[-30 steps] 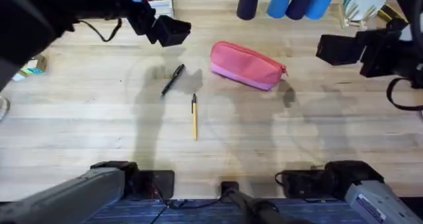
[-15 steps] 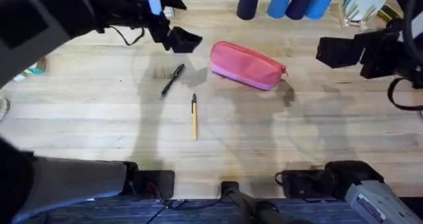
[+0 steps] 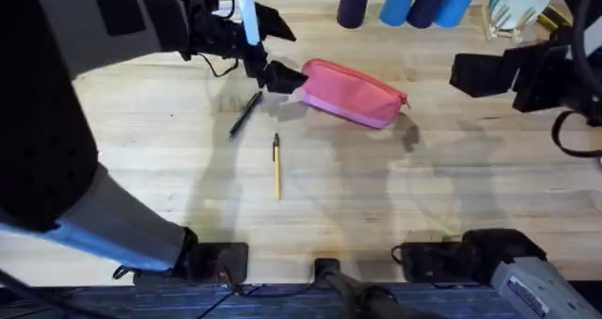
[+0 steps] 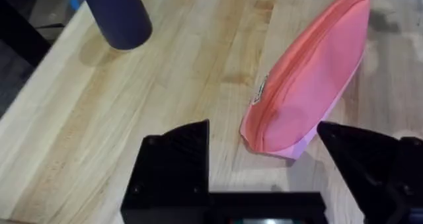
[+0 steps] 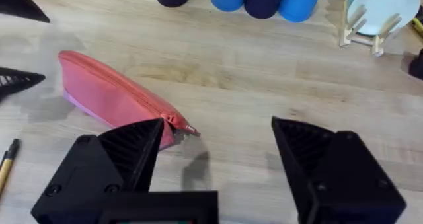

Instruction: Unzip the bag, pick up the pens from the table one at a time and place them inside, then zip the bag closed.

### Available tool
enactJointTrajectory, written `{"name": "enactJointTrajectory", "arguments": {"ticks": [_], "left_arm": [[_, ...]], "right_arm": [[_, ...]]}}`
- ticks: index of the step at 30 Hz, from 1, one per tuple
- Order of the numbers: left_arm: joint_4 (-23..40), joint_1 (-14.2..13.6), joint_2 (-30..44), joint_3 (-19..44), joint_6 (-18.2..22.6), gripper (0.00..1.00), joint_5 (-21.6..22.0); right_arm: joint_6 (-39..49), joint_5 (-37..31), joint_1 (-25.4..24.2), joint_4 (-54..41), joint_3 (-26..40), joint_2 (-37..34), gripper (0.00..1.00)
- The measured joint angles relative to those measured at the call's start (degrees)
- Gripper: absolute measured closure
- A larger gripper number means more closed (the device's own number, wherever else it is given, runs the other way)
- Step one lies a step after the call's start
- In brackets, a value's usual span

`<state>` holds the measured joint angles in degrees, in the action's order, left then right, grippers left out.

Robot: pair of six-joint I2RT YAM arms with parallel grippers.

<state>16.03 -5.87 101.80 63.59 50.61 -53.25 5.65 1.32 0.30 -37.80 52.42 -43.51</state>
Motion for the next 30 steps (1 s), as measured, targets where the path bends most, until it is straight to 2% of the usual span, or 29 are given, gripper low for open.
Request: {"name": "enactJointTrajectory", "arguments": {"ticks": [8, 14, 18, 25, 30], "left_arm": [[-0.9, -0.2, 2.9, 0.0, 0.0, 0.008, -2.5], [-1.9, -2.0, 4.4, 0.0, 0.0, 0.024, -3.3], [-2.1, -2.5, 4.4, 0.0, 0.0, 0.081, -3.3], [-2.2, -2.5, 4.4, 0.0, 0.0, 0.250, -3.3], [-2.5, -2.6, 4.5, 0.0, 0.0, 0.296, -3.3]], "right_arm": [[0.0, 0.0, 0.0, 0.0, 0.0, 0.0, 0.004], [0.0, 0.0, 0.0, 0.0, 0.0, 0.0, 0.004], [0.0, 0.0, 0.0, 0.0, 0.0, 0.0, 0.004], [0.0, 0.0, 0.0, 0.0, 0.0, 0.0, 0.004], [0.0, 0.0, 0.0, 0.0, 0.0, 0.0, 0.004]]}}
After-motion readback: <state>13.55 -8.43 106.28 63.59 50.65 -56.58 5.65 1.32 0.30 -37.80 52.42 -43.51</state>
